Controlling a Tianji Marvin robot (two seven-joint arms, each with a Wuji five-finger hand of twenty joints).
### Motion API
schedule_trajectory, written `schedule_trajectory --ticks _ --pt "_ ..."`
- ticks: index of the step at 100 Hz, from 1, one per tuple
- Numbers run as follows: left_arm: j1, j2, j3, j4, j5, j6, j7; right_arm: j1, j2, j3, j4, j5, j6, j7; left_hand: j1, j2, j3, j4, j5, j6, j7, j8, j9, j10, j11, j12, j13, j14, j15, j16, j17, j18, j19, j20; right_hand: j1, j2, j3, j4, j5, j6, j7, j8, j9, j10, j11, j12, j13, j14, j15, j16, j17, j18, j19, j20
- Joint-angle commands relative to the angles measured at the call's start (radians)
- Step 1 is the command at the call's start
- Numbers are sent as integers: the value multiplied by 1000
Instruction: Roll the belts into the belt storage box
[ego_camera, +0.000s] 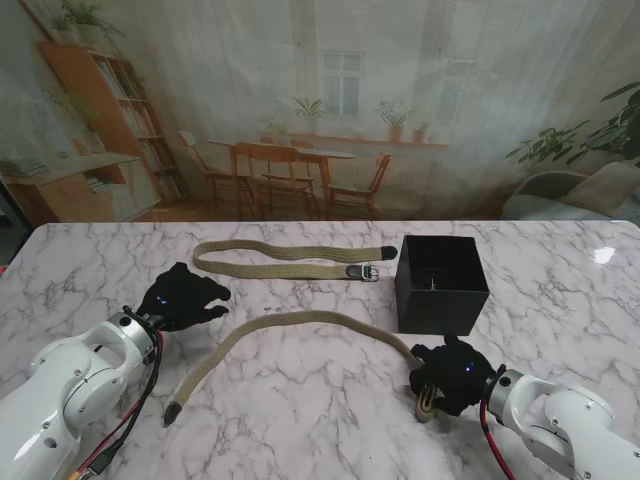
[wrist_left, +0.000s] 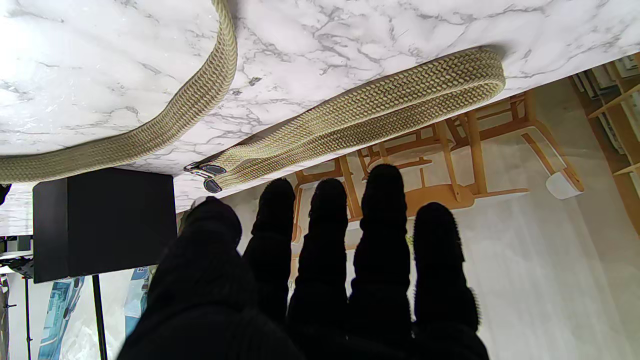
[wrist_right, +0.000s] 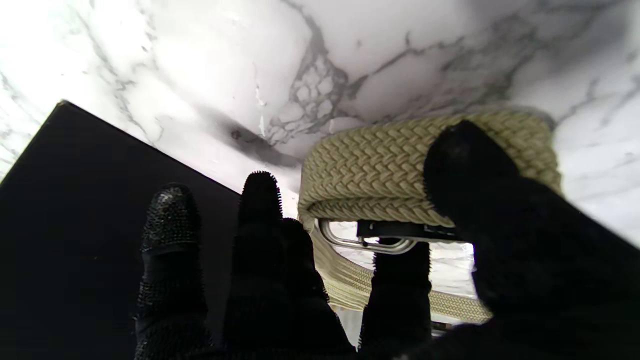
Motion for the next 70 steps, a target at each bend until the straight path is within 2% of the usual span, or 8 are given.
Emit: schedule_trajectory --ticks 1,11,21,28,45,61,65,70 --pt "-1 -2 4 2 -3 0 -16 -10 -9 -9 11 19 13 32 33 40 -13 -8 -31 20 -11 -6 17 21 11 9 -3 19 -11 -7 -10 32 -15 -10 -5 77 58 26 207 57 290 25 -34 -4 -24 -12 -11 27 -26 -17 -12 56 -12 -18" --pt "-2 -2 5 1 -4 0 -20 -4 -12 -17 20 33 22 28 32 41 -15 -9 -31 19 -11 -6 17 19 11 9 -3 19 -10 -7 -10 32 -15 -9 5 88 57 22 197 87 298 28 63 -53 23 4 26 13 2 -13 2 47 -3 -20" --pt "-3 -2 6 1 -6 0 -24 2 -12 -27 35 30 33 -7 33 42 -14 -9 -31 20 -11 -6 17 20 11 9 -2 19 -10 -7 -10 32 -15 -10 21 122 28 16 143 115 330 43 239 -182 130 51 74 -25 59 14 15 28 23 -21" --pt "-3 -1 7 2 -6 0 -24 5 -12 -32 43 30 41 -28 34 43 -14 -9 -32 20 -12 -6 16 20 11 9 -3 19 -11 -7 -10 32 -15 -9 29 141 3 17 112 110 353 35 335 -235 244 114 137 -50 112 50 35 13 47 -17" --pt "-4 -1 8 2 -6 1 -24 15 -12 -48 69 22 58 -92 31 43 -16 -9 -32 22 -12 -6 16 20 11 9 -3 19 -10 -6 -10 32 -15 -9 31 163 -37 15 73 42 372 33 522 -279 383 229 268 -85 214 131 86 -27 106 4" --pt "-5 -1 8 4 -5 1 -22 24 -11 -61 92 18 71 -144 31 43 -15 -9 -32 22 -12 -6 16 20 11 10 -3 19 -11 -6 -10 31 -15 -9 43 171 -44 19 -59 14 222 42 764 -335 459 280 350 -133 238 166 119 -65 140 13" --pt "-5 -1 8 4 -5 1 -21 28 -10 -65 101 15 71 -164 33 41 -15 -9 -32 20 -12 -6 17 20 12 10 -2 18 -10 -6 -9 32 -15 -9 27 188 -21 36 -90 46 119 4 805 -344 460 280 367 -142 240 169 127 -72 146 10" --pt "-4 -2 8 3 -5 2 -21 30 -10 -67 104 14 69 -171 34 41 -15 -9 -32 21 -12 -6 16 20 12 10 -3 19 -10 -6 -10 33 -15 -9 -10 235 14 154 -143 89 -91 78 847 -348 461 284 386 -145 244 175 133 -76 155 0"
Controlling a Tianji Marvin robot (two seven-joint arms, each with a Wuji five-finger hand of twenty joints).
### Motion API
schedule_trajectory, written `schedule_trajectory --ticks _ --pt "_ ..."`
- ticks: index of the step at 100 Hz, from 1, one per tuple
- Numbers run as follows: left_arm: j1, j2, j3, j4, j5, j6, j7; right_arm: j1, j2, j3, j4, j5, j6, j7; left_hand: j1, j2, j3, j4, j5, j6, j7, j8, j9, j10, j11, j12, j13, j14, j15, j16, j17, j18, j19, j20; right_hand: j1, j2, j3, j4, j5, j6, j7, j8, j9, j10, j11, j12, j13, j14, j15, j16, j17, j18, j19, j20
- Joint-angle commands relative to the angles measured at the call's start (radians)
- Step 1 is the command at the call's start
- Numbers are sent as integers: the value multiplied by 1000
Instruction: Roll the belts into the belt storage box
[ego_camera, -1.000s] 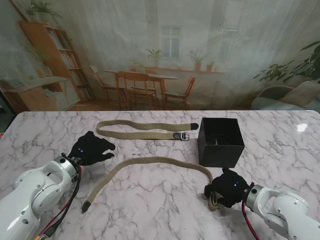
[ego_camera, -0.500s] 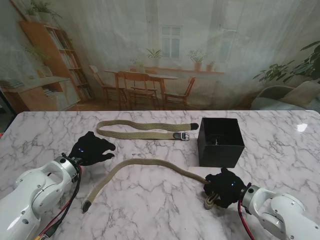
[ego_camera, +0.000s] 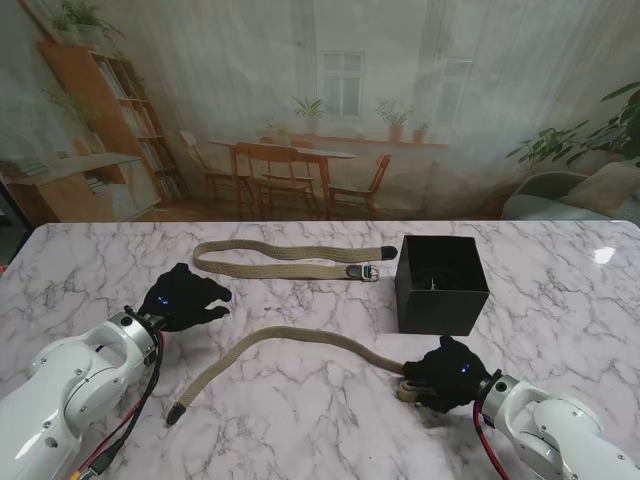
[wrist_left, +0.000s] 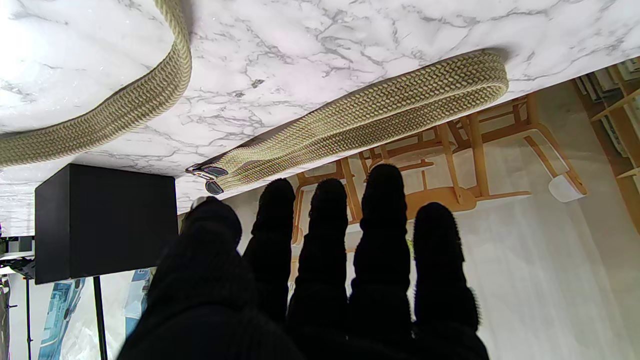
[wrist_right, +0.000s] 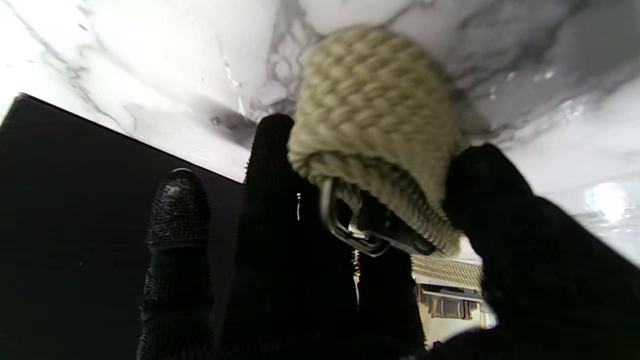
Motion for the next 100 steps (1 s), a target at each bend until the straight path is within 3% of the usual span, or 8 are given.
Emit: schedule_trajectory --ticks 1,12,28,40,46,50,72,100 --pt "-1 -2 3 2 -1 1 -13 3 1 -5 17 -7 0 -12 33 41 -15 -9 -33 21 -12 -6 16 19 12 10 -3 18 -10 -6 -10 33 -15 -9 41 89 121 141 -94 -67 -191 40 166 -102 153 50 22 -55 16 17 7 -12 26 -1" --pt "-1 -2 3 2 0 0 -12 10 -2 -13 34 7 -4 -37 35 40 -15 -9 -32 21 -12 -6 17 21 12 10 -2 18 -10 -6 -9 32 -15 -9 80 93 129 145 -366 -89 -254 -6 247 -78 152 45 87 -34 58 28 30 -4 40 -1" --pt "0 -2 3 2 0 0 -12 16 -3 -22 49 14 0 -67 38 40 -14 -9 -35 20 -13 -7 17 20 12 10 -2 18 -10 -6 -8 31 -14 -9 138 127 144 152 -460 -198 -215 -24 255 -62 184 53 156 -11 104 35 77 -7 63 -5" --pt "0 -2 2 3 0 0 -11 15 -2 -19 43 14 -11 -55 40 40 -14 -9 -34 19 -12 -6 17 18 12 10 -2 18 -9 -6 -8 31 -14 -9 162 165 125 146 -229 -351 -156 -4 255 -51 155 31 150 -10 100 27 68 -3 57 -17" --pt "0 -2 2 3 0 0 -11 15 -1 -17 41 11 -18 -47 40 40 -14 -9 -35 19 -12 -6 16 21 12 10 -2 18 -9 -6 -8 32 -14 -9 146 160 120 145 -104 -312 -142 16 254 -57 104 9 135 -24 82 21 57 -16 52 -21" --pt "0 -2 2 3 0 0 -11 15 -1 -16 40 15 -25 -41 41 40 -14 -9 -35 20 -12 -6 17 19 12 10 -2 17 -9 -6 -8 31 -14 -9 149 133 108 85 -39 -301 -133 -28 255 -62 72 0 126 -31 69 18 46 -22 46 -22" --pt "0 -2 2 3 1 -1 -9 11 -2 -6 23 22 -44 1 41 40 -14 -9 -33 19 -10 -6 17 20 13 10 -2 18 -10 -6 -9 32 -15 -9 109 54 41 7 58 -233 63 -196 255 -68 5 -21 95 -37 39 8 22 -35 34 -14" --pt "1 -2 -1 3 2 0 -6 11 5 -11 19 -2 -41 31 38 42 -15 -9 -34 21 -11 -6 16 20 12 10 -3 18 -10 -6 -10 32 -15 -9 -20 63 10 36 212 -120 137 -76 168 -59 -49 -16 -16 -42 -39 -18 -14 -96 33 -4"
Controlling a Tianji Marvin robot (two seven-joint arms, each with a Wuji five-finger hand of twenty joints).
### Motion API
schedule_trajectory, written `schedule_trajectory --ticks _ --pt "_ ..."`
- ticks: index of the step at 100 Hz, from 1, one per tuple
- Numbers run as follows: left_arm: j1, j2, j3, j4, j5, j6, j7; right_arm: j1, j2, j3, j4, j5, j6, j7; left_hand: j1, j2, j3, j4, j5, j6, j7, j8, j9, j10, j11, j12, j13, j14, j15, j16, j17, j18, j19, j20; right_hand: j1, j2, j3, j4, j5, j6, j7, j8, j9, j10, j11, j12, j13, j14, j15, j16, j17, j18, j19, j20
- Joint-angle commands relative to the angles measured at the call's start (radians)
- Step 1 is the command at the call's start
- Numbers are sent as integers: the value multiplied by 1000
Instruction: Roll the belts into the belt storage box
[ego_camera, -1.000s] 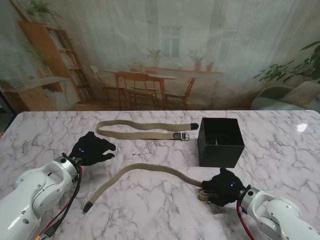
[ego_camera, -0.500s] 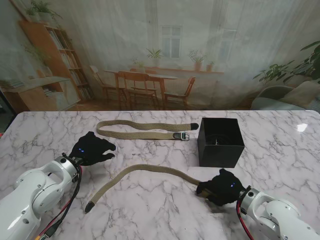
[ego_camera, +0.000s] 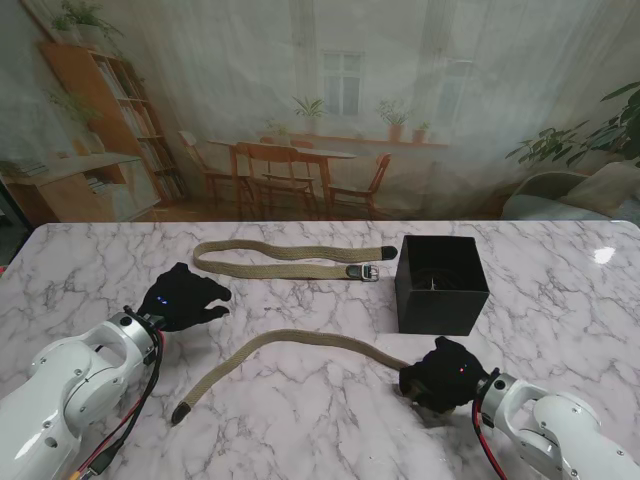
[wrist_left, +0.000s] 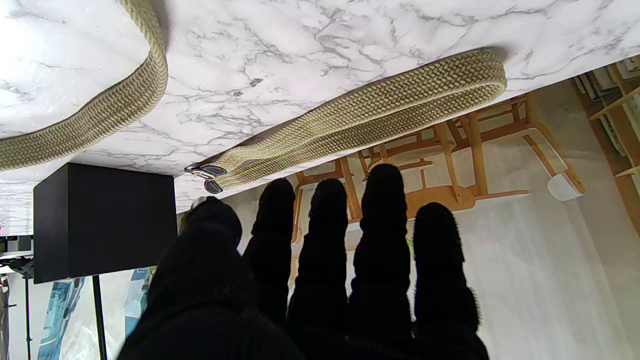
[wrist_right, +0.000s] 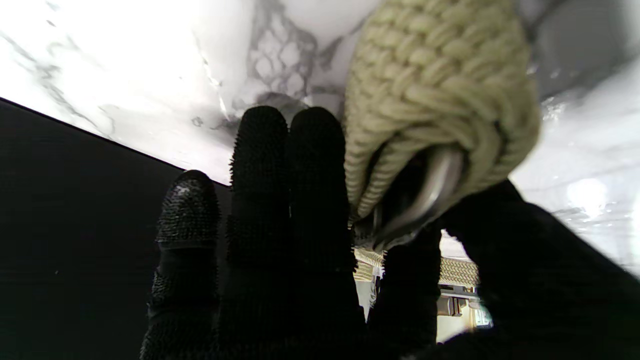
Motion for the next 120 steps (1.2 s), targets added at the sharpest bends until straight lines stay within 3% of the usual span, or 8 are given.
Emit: schedule_trajectory --ticks 1,16,47,60,69,89,101,120 --pt "1 -2 1 2 1 0 -11 -4 6 -8 9 -20 2 14 37 42 -15 -9 -33 21 -11 -6 16 20 12 10 -3 18 -10 -6 -10 33 -15 -9 -27 21 14 31 182 147 139 61 -19 -105 -52 1 -53 -96 -56 -17 -15 -22 1 7" --pt "0 -1 2 1 1 -1 -14 -17 5 13 -24 -18 -12 79 36 42 -15 -9 -33 20 -10 -6 16 19 12 10 -3 18 -10 -6 -9 33 -14 -9 -176 113 1 166 140 296 -134 235 -96 -118 -151 -42 -101 -108 -95 -41 -36 -49 -5 8" --pt "-4 -1 5 5 -3 -2 -17 -51 -2 91 -157 83 -89 392 36 43 -15 -9 -34 21 -11 -6 16 19 12 10 -4 18 -10 -6 -10 32 -15 -9 -252 110 -69 198 -147 534 -283 281 -339 -124 -366 -227 -280 -151 -226 -145 -127 -85 -65 0" --pt "0 -1 1 3 -1 -2 -13 -50 -1 99 -187 120 -97 486 37 43 -15 -9 -33 20 -11 -6 16 20 12 10 -3 18 -10 -6 -11 32 -15 -9 -210 46 202 258 -234 567 -325 314 -415 -126 -420 -274 -329 -167 -250 -181 -154 -78 -97 2" --pt "2 -2 -1 3 0 -1 -10 -45 -2 93 -183 176 -79 519 43 42 -12 -8 -33 20 -10 -6 17 19 12 10 -3 17 -10 -6 -10 31 -15 -9 -191 -18 496 392 -257 585 -342 325 -428 -115 -446 -287 -341 -161 -253 -190 -169 -70 -106 7" --pt "1 -2 0 3 1 0 -9 -47 -2 92 -183 181 -66 534 46 41 -14 -9 -33 19 -9 -5 17 18 13 10 -2 18 -9 -6 -9 32 -14 -9 -161 -72 619 558 -279 601 -364 330 -437 -77 -542 -335 -359 -141 -265 -205 -177 -66 -124 1" --pt "0 -1 0 4 1 -1 -10 -51 -2 94 -189 204 -51 562 46 42 -14 -9 -33 18 -9 -5 17 19 13 10 -2 16 -9 -6 -9 31 -14 -9 -259 25 609 545 -278 606 -393 314 -488 -9 -563 -342 -388 -93 -287 -223 -198 -43 -147 -12" --pt "0 -1 -1 4 2 0 -8 -55 -4 95 -190 246 -25 578 47 41 -14 -9 -34 19 -8 -6 18 19 13 10 -1 17 -9 -6 -9 31 -14 -9 -515 418 425 651 -217 598 -423 279 -509 64 -565 -345 -410 -21 -288 -226 -228 -34 -155 -13"
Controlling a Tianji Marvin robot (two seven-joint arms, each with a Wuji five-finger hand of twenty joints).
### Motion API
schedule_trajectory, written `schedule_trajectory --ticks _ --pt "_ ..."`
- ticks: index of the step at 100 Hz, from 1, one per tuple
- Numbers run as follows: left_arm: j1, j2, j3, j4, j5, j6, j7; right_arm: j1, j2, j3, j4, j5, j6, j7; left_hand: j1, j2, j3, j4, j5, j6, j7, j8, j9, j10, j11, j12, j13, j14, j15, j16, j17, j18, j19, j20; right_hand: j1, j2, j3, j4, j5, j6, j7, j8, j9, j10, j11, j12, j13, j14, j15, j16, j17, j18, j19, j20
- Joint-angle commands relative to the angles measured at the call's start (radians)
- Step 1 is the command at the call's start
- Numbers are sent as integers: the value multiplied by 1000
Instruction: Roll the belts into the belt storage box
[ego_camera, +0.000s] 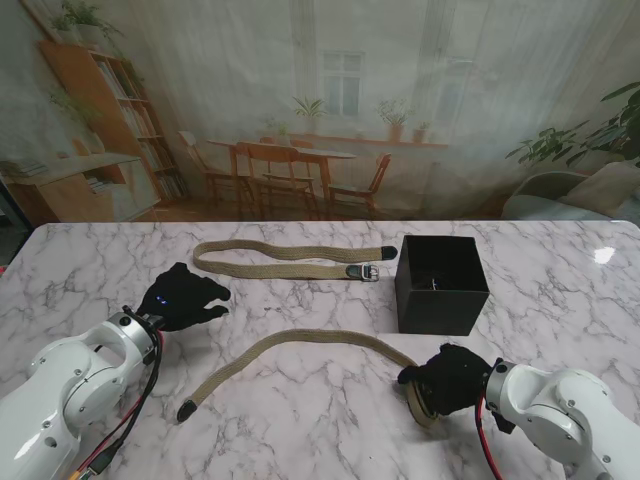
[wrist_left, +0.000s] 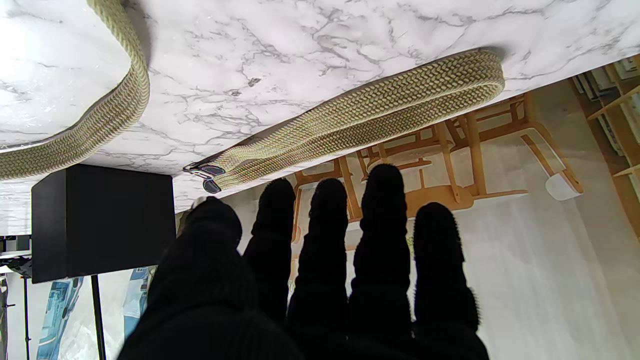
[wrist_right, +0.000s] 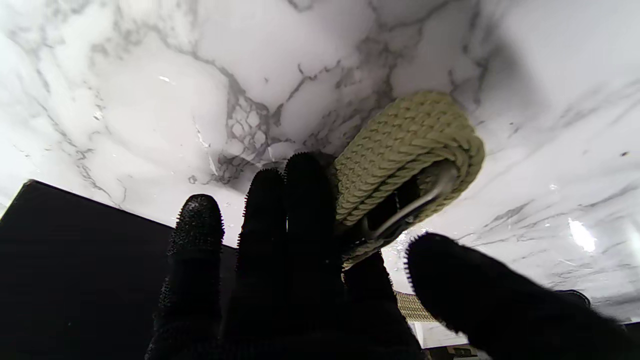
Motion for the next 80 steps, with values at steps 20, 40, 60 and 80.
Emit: schedule_trajectory --ticks 20,40,60,80 --pt "1 -1 0 2 3 1 -8 -11 -5 -12 19 -54 10 -36 48 41 -14 -8 -33 18 -8 -6 17 18 13 10 -2 17 -10 -7 -9 31 -14 -10 356 -300 182 -213 79 142 111 -5 -117 -16 -253 -95 19 -15 -17 -18 43 -10 35 -34" --pt "1 -1 -1 3 3 0 -7 -3 -1 -19 25 -141 -23 -88 46 42 -15 -9 -34 20 -8 -6 17 19 13 10 -2 18 -9 -6 -9 31 -14 -10 649 -496 190 -294 64 121 207 3 -64 -65 -241 -91 84 -60 7 -15 104 -28 57 -54" --pt "1 -1 0 3 4 0 -9 -9 0 -17 18 -158 -26 -86 51 41 -13 -8 -33 19 -6 -6 17 19 13 10 -2 17 -9 -6 -8 32 -13 -9 558 -493 190 -360 46 104 219 -19 -65 -70 -243 -90 85 -62 0 -9 95 -11 51 -69" --pt "1 -1 0 3 5 0 -8 -27 -8 -5 4 -104 13 -83 50 41 -14 -8 -34 18 -6 -6 17 19 14 10 -1 17 -9 -7 -9 32 -13 -9 392 -77 -117 -374 144 126 186 -77 -42 18 -236 -89 96 22 8 -4 68 30 65 -43"
